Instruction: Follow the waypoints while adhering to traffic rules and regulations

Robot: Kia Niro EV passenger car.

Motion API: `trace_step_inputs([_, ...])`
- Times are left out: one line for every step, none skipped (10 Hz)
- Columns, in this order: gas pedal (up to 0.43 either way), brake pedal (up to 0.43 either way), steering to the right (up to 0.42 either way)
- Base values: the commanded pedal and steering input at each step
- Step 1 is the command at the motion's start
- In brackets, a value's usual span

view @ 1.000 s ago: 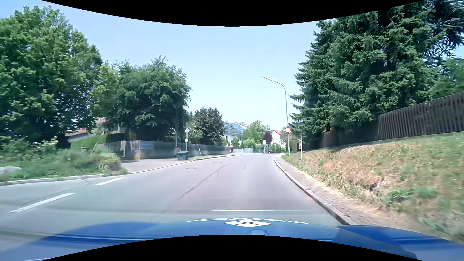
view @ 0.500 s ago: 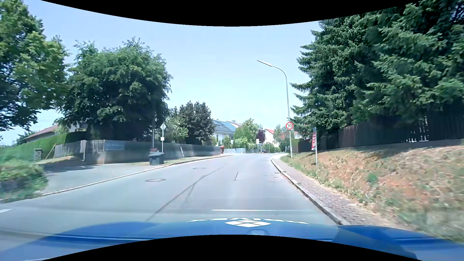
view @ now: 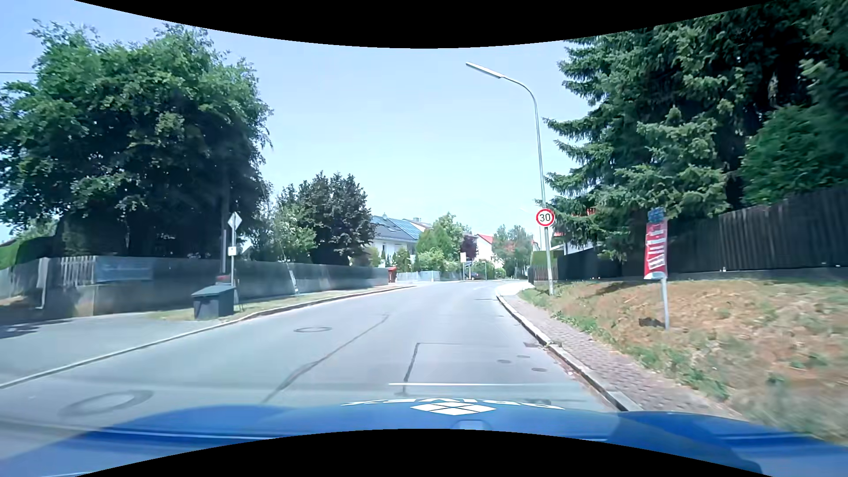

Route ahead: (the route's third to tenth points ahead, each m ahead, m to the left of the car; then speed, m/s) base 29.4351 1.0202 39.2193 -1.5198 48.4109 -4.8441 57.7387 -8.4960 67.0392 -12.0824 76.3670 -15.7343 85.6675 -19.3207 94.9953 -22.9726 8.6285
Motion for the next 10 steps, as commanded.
trace_step_inputs([0.000,0.000,0.011])
trace_step_inputs([0.000,0.000,0.010])
trace_step_inputs([0.000,0.000,0.011])
trace_step_inputs([0.000,0.000,0.010])
trace_step_inputs([0.000,0.000,0.011])
trace_step_inputs([0.000,0.000,0.011])
trace_step_inputs([0.000,0.000,0.011])
trace_step_inputs([0.000,0.000,0.010])
trace_step_inputs([0.039,0.000,0.011])
trace_step_inputs([0.047,0.000,0.011])
